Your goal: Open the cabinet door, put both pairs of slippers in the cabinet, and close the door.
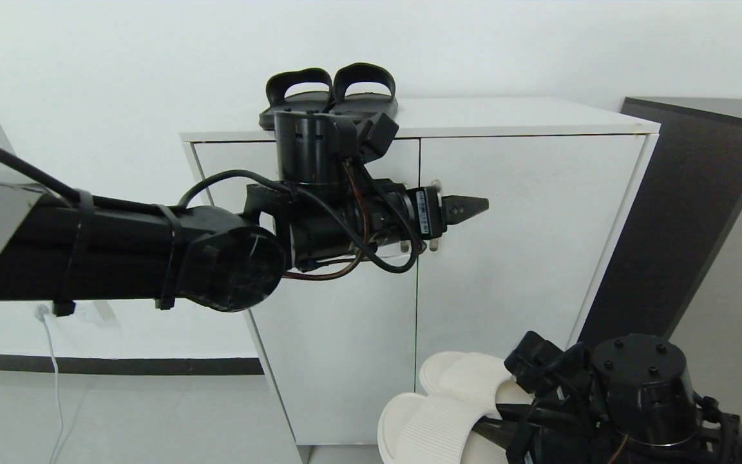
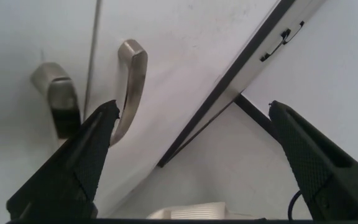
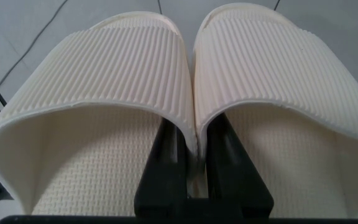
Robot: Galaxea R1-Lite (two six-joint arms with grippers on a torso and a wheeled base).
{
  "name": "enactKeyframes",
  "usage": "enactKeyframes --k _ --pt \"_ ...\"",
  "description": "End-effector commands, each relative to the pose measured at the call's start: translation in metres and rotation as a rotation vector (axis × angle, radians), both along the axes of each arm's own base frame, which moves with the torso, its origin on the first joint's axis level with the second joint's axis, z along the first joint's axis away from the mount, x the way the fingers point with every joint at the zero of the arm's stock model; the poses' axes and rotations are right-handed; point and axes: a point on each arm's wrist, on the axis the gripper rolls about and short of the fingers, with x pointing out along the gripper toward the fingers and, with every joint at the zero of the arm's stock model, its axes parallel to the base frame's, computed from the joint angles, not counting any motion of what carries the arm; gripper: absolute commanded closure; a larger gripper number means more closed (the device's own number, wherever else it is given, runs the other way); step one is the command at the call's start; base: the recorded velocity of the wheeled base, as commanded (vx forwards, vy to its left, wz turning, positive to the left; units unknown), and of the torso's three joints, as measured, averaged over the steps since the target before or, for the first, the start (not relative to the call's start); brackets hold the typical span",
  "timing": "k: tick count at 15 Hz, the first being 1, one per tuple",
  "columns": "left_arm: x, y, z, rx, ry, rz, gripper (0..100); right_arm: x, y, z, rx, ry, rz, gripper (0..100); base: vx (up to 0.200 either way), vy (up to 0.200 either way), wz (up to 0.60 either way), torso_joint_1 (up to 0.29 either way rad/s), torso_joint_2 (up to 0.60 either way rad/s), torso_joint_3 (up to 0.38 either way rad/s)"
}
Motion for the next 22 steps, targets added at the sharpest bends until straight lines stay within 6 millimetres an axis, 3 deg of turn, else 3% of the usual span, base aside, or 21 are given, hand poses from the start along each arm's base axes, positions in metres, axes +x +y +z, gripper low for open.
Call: enactKeyframes --k 1,5,6,12,16,22 --pt "0.008 -0.006 -0.01 0.012 0.014 0.007 0 0.0 0.0 0.0 0.0 0.0 -0.001 100 0.0 0.0 0.0 0.0 0.0 0.0" --pt "0.013 -0.008 -0.009 0.004 0.008 0.013 0 0.0 0.0 0.0 -0.001 -0.001 0.0 100 0.0 0.0 0.0 0.0 0.0 0.0" --pt "0.012 -0.008 -0.009 0.004 0.009 0.01 100 0.0 0.0 0.0 0.0 0.001 0.001 100 0.0 0.0 0.0 0.0 0.0 0.0" --pt "-0.003 0.002 -0.009 0.01 0.029 -0.03 100 -0.012 -0.008 -0.005 0.016 0.059 0.118 100 0.0 0.0 0.0 0.0 0.0 0.0" --pt "-0.037 0.01 -0.01 0.028 0.05 -0.064 100 -0.023 -0.013 -0.001 0.046 0.075 0.209 100 0.0 0.0 0.0 0.0 0.0 0.0" --pt "-0.07 0.034 -0.006 -0.01 -0.003 -0.037 100 -0.025 -0.012 -0.003 0.036 0.074 0.218 100 0.0 0.0 0.0 0.0 0.0 0.0"
